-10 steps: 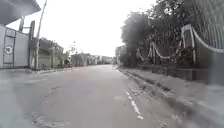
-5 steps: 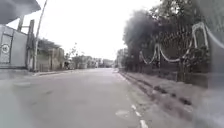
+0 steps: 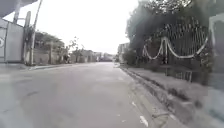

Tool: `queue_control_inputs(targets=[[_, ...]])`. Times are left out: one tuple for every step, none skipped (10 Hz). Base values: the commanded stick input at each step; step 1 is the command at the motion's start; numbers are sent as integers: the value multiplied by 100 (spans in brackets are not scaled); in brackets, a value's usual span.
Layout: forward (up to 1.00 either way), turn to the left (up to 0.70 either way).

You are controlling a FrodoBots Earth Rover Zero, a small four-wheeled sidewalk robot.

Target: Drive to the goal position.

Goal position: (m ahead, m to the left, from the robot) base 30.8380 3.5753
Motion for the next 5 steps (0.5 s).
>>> queue_control_inputs(targets=[[100, -3], [100, -3], [100, -3], [100, -3], [100, -3]])
